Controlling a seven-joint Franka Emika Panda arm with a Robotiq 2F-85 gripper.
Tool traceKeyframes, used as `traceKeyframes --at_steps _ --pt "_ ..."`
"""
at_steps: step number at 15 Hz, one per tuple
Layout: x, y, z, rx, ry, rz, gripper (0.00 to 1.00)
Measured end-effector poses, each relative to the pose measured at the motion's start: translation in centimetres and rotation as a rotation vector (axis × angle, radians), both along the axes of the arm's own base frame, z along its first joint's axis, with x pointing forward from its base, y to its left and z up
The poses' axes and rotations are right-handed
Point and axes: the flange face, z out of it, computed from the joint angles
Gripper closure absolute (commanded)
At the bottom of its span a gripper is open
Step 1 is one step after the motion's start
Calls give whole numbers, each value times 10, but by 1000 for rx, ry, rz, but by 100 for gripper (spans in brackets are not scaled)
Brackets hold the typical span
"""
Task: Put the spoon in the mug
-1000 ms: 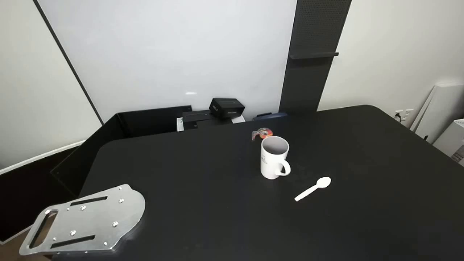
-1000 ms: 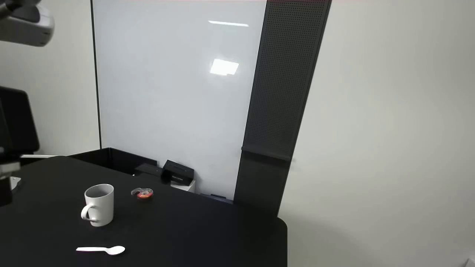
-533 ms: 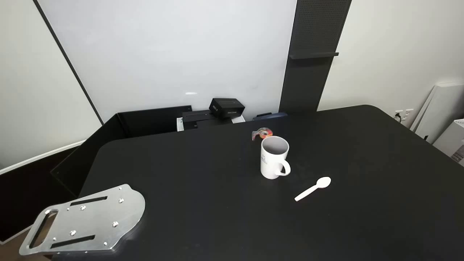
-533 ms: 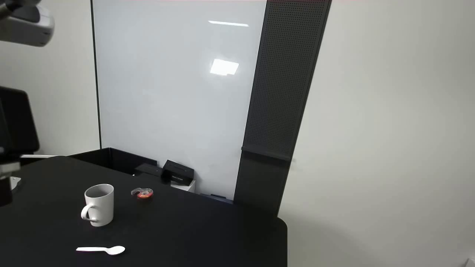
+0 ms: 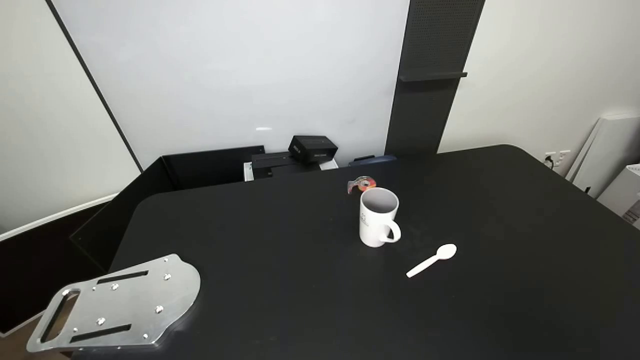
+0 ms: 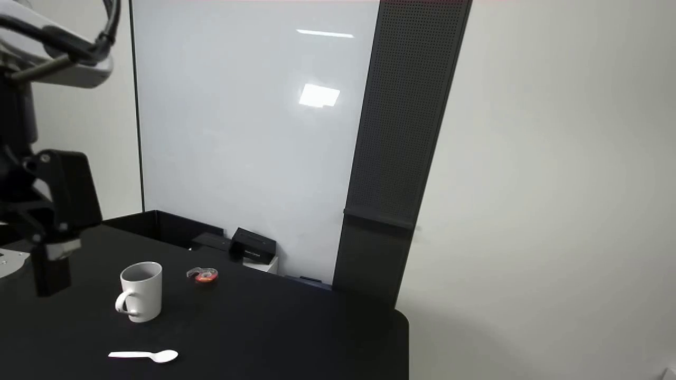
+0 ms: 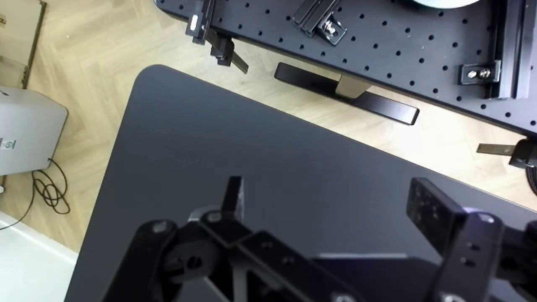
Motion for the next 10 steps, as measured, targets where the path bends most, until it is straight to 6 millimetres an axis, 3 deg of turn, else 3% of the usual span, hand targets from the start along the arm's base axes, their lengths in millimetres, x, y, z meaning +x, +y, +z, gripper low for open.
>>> traceKeyframes --at_steps 10 --pt "83 -4 -70 67 -80 27 0"
